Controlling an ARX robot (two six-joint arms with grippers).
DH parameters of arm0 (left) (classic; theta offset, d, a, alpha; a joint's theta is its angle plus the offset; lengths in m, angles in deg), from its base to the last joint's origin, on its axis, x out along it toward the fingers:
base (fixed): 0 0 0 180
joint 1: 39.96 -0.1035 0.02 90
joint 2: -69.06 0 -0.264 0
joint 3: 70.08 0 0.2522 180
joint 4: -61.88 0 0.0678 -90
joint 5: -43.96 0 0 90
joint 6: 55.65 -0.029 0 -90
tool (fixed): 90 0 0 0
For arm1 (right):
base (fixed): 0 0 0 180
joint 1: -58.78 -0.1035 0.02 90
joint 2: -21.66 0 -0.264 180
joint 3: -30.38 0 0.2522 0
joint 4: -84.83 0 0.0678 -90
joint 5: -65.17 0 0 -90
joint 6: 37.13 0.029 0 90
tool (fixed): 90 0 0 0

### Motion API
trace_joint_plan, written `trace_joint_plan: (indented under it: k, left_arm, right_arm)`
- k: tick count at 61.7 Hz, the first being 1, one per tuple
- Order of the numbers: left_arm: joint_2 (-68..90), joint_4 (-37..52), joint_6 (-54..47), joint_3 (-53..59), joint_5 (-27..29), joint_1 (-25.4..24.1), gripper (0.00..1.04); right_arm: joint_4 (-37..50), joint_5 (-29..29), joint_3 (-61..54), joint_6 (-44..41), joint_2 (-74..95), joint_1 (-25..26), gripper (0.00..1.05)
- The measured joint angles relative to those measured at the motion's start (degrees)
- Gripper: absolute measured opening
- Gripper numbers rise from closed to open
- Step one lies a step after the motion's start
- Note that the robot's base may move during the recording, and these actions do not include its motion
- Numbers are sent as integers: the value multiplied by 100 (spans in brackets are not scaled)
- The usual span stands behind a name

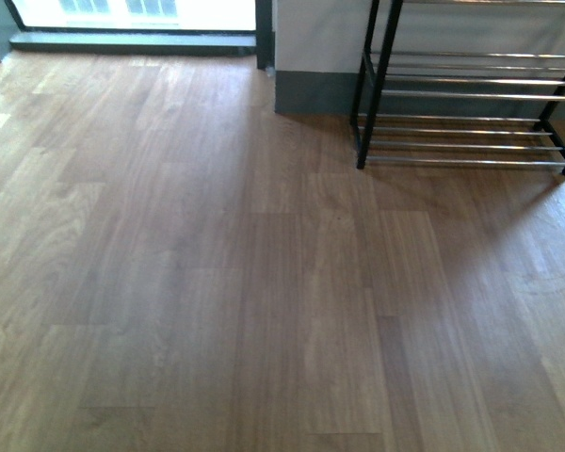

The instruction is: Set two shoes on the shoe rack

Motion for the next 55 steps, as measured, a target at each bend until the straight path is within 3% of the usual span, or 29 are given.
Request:
trace_joint_plan:
  k: [55]
  left_arm:
    - [15, -2, 4, 2, 15, -2, 2]
  right_arm:
    - [-7, 4, -9, 20, 13, 9, 1]
